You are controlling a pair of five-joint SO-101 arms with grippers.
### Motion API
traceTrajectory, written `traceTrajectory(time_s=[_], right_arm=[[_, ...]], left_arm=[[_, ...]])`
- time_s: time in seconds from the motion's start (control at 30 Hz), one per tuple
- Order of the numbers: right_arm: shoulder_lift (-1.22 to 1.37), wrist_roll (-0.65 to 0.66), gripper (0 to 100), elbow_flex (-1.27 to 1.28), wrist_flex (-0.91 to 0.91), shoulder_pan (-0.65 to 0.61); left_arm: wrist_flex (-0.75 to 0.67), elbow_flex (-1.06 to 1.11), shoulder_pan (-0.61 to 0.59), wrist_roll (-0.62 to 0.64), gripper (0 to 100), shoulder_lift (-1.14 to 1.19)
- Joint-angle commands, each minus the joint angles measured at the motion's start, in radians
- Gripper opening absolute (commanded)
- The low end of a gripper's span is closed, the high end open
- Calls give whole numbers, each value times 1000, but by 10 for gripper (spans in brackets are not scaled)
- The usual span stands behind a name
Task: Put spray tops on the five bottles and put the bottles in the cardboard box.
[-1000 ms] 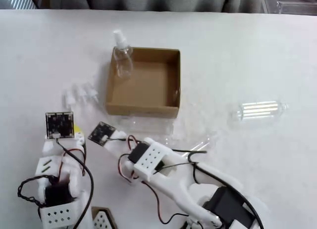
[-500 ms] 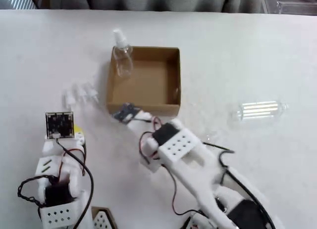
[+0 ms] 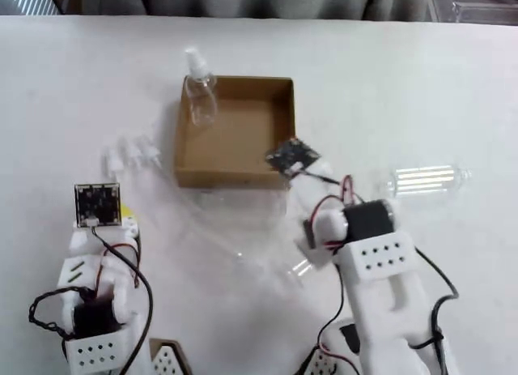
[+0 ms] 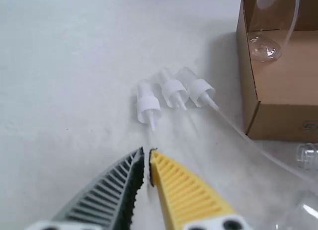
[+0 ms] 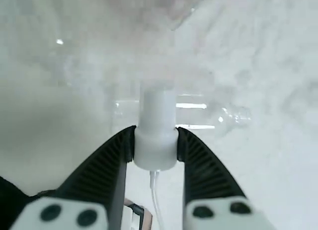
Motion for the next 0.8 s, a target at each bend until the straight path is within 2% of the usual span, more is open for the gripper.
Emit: traceTrajectory(time_s=[0.0, 0.13, 0.27, 0.6, 0.67, 0.77], right_arm=[[10, 66, 16, -34, 18, 162], [35, 133, 16, -34, -12, 352], [59, 146, 16, 0, -108, 512], [168, 229, 19, 112, -348, 757], [206, 252, 43, 110, -386, 799], [262, 276, 146, 109, -415, 834]], left_arm=[[5, -20, 13, -12, 36, -15], [5, -18, 13, -12, 36, -15], [6, -18, 13, -12, 36, -15], [6, -18, 13, -14, 36, -15], [6, -18, 15, -14, 36, -15], [6, -17, 16, -46, 36, -15]])
